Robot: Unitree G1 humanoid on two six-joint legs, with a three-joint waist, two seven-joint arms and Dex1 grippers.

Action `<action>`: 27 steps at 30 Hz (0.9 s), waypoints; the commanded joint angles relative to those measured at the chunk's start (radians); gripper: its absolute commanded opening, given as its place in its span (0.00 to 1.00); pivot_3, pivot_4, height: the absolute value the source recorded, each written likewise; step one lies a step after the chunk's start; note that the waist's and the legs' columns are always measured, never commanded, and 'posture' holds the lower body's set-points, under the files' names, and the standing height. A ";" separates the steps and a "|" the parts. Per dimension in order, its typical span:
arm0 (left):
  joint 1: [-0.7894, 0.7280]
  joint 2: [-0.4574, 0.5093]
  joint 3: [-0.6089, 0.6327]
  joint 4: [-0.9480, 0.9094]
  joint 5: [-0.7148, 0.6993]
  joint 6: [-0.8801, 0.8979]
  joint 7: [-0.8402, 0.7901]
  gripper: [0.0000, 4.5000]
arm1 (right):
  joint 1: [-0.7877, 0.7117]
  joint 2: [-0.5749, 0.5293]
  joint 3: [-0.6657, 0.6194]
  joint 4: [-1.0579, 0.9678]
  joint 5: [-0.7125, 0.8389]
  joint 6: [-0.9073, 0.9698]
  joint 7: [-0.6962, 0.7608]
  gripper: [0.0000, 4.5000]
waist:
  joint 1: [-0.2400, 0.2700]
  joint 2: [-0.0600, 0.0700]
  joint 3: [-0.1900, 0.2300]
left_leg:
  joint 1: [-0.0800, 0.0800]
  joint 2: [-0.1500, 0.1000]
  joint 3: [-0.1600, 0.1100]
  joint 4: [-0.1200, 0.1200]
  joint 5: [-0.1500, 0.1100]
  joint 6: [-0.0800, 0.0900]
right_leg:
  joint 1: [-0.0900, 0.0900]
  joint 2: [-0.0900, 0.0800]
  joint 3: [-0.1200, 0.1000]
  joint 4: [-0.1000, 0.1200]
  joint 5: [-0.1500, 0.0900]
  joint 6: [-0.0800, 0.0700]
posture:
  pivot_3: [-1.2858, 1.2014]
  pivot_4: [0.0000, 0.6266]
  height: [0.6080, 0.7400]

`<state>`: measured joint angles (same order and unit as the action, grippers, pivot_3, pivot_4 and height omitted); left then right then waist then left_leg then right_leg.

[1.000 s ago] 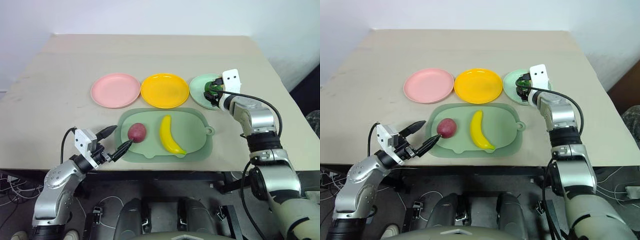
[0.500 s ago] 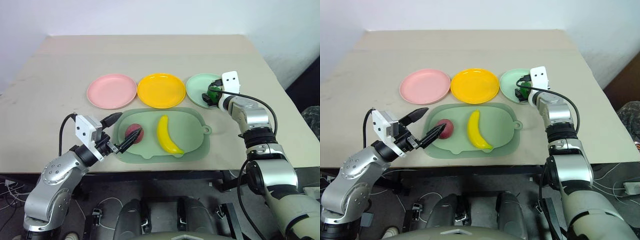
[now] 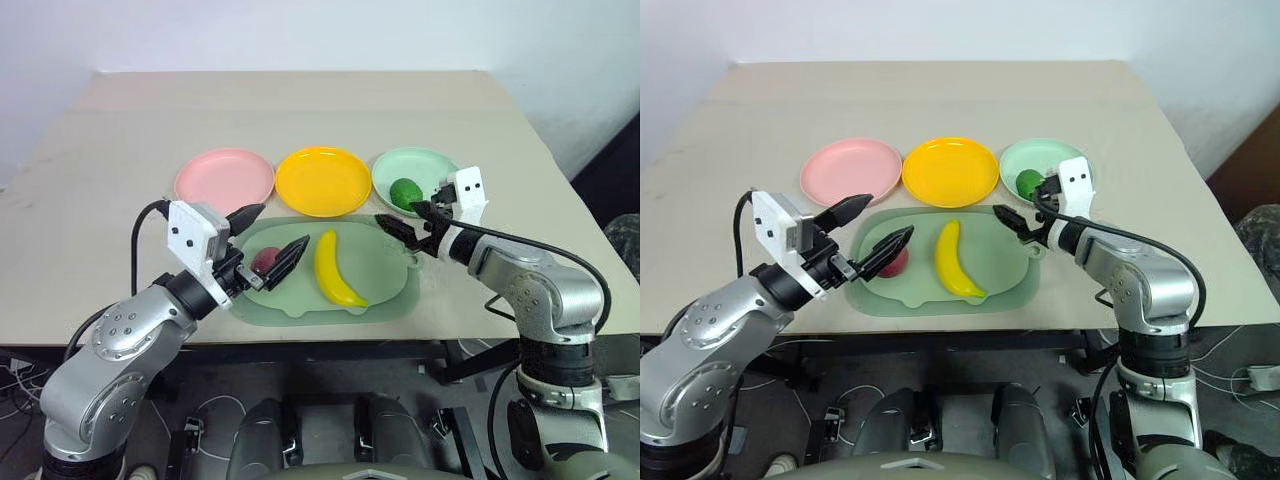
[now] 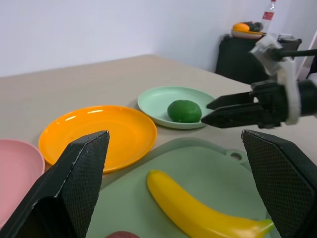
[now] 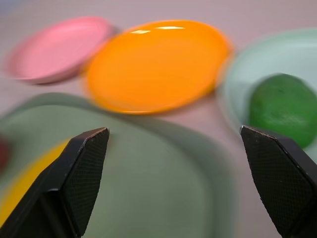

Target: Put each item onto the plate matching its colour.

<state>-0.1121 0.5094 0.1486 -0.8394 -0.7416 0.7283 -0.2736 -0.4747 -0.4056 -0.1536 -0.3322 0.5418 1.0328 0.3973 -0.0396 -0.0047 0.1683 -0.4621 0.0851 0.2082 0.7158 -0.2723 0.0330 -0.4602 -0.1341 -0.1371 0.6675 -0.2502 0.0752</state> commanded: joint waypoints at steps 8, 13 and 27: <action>0.070 0.067 0.130 -0.028 -0.044 -0.024 -0.010 1.00 | 0.063 0.024 0.044 -0.148 0.110 0.096 -0.006 0.99 | 0.005 0.000 0.000 | 0.000 0.000 0.000 0.000 -0.001 -0.002 | 0.000 0.000 0.000 -0.001 0.000 0.000 | 0.52 0.24 0.66; 0.114 0.090 0.184 0.228 0.050 -0.195 -0.189 1.00 | 0.064 0.066 0.097 -0.147 0.125 0.156 -0.036 0.99 | 0.003 0.000 0.000 | 0.000 0.000 0.001 -0.001 -0.002 -0.003 | -0.001 0.000 0.000 -0.001 0.000 -0.001 | 0.52 0.24 0.66; 0.195 0.036 0.198 0.600 0.199 -0.626 -0.485 1.00 | -0.028 0.222 0.136 -0.086 0.140 0.326 -0.150 0.99 | -0.001 -0.001 -0.001 | -0.006 0.001 0.003 -0.002 -0.002 -0.003 | -0.009 -0.001 0.001 -0.002 0.000 -0.004 | 0.52 0.24 0.66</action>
<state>0.0770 0.5471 0.3365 -0.2336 -0.5485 0.1471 -0.7339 -0.4813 -0.1937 -0.0198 -0.4101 0.6807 1.3465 0.2597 -0.0404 -0.0052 0.1677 -0.4683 0.0866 0.2112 0.7139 -0.2743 0.0302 -0.4693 -0.1349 -0.1364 0.6651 -0.2499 0.0714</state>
